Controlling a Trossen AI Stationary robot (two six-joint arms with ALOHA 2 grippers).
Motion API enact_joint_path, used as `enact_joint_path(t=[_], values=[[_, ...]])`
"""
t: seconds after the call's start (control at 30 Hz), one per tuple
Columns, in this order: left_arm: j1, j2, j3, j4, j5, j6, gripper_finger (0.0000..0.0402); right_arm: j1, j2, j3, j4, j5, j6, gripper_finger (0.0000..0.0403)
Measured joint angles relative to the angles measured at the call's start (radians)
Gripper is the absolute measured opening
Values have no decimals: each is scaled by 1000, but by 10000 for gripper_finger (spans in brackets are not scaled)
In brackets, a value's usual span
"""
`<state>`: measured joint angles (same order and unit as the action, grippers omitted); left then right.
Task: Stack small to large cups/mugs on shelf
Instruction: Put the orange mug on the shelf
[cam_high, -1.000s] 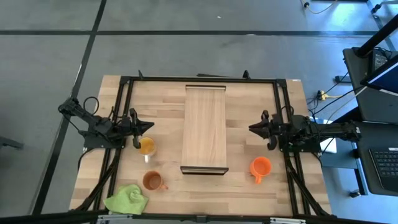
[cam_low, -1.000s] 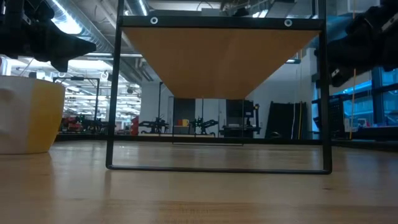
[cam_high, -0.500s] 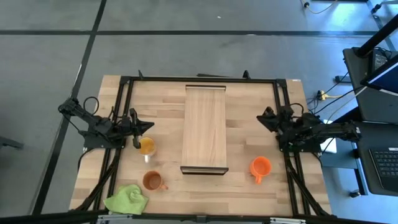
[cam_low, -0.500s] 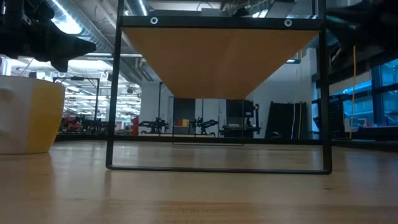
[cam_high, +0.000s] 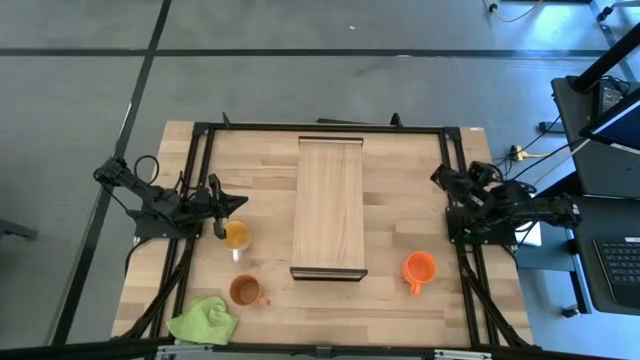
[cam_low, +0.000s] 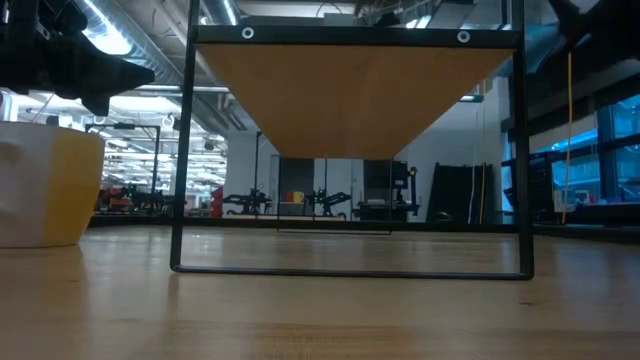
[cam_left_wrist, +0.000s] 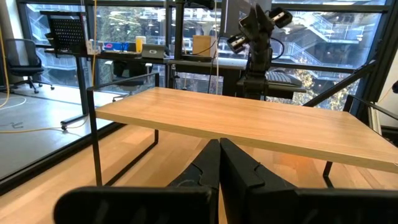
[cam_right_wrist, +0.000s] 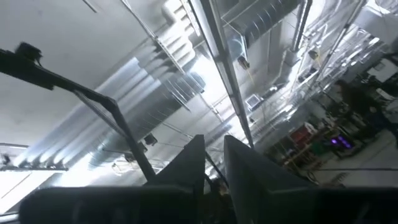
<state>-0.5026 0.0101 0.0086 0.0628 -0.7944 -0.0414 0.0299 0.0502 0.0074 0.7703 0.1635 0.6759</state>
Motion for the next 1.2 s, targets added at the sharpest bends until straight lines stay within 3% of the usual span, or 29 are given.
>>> enact_joint_path(t=[0.2,0.43,0.57,0.97,1.07,1.2], values=[[0,0,0,0,0,0,0,0,30,29,-60,63,-2,62],[0,0,0,0,0,0,0,0,112,182,-337,131,-124,62],[0,0,0,0,0,0,0,0,127,226,-463,132,-84,62],[0,0,0,0,0,0,0,0,127,238,-610,112,4,62],[0,0,0,0,0,0,0,0,141,274,-751,68,27,62],[0,0,0,0,0,0,0,0,219,445,-1032,37,-34,62]])
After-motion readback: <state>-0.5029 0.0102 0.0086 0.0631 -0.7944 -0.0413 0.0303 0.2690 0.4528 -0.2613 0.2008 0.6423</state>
